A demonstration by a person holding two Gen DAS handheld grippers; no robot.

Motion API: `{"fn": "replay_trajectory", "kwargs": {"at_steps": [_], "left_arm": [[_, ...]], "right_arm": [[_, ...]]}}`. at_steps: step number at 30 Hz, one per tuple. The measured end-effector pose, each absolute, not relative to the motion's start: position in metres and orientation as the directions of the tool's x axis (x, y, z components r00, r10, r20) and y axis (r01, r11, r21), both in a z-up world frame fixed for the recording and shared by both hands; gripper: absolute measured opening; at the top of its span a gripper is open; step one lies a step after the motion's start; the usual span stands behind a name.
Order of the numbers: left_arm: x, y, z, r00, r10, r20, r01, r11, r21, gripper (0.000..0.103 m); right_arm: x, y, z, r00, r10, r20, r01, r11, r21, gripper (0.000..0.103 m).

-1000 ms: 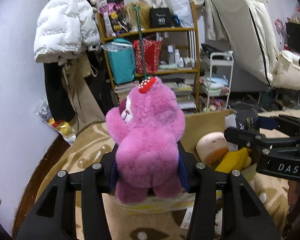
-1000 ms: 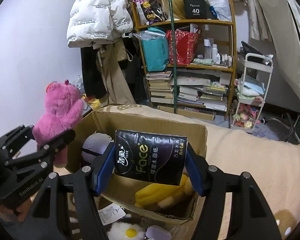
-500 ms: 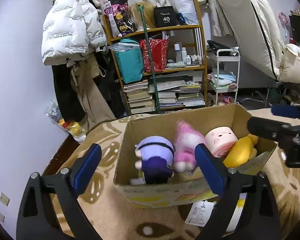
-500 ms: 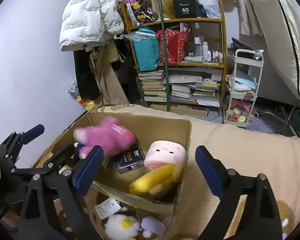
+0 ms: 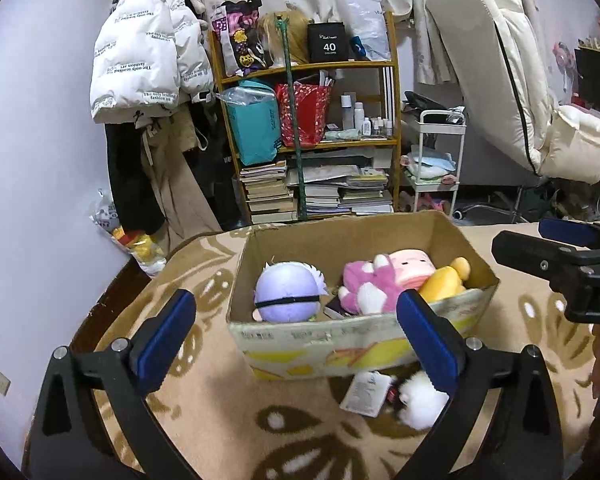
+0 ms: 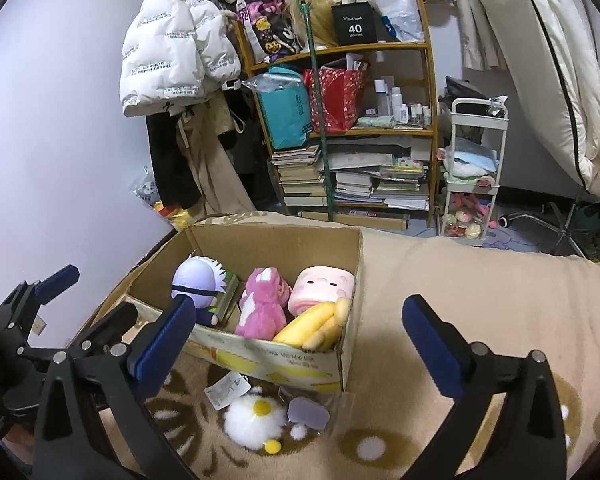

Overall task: Organize soft objects
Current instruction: 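Drop the bear and tissue pack into the box, opening both tools, then grasp the white fluffy chick with the left tool while the right grasps the clear lavender packet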

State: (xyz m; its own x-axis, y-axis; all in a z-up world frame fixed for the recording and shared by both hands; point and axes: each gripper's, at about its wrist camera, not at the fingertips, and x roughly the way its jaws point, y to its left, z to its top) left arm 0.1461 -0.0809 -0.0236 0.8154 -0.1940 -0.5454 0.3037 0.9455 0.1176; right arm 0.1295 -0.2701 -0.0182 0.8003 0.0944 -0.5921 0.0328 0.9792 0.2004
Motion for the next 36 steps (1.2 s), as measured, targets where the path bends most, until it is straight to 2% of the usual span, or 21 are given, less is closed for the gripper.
{"fn": "replay_trajectory", "kwargs": {"at_steps": [12,19,36], "left_arm": [[0.118,-0.075,-0.012,0.799,-0.218,-0.560,0.305,0.950,0.066,0.100],[0.118,-0.077,-0.031,0.762,-0.264,-0.591,0.344,0.939,0.025,0.100],[0.134,-0.122,-0.090,0.672,-0.333,-0.662,0.461,0.887,0.022,0.100]], "right_arm": [[0.098,-0.271,-0.002,0.818,0.083,-0.569,0.031,0.982,0.187,0.103],[0.090,-0.277,-0.013,0.800,0.112,-0.590,0.027,0.975,0.222,0.103],[0.108,-0.295,-0.062,0.735,0.162,-0.658,0.048,0.956,0.290,0.103]]}}
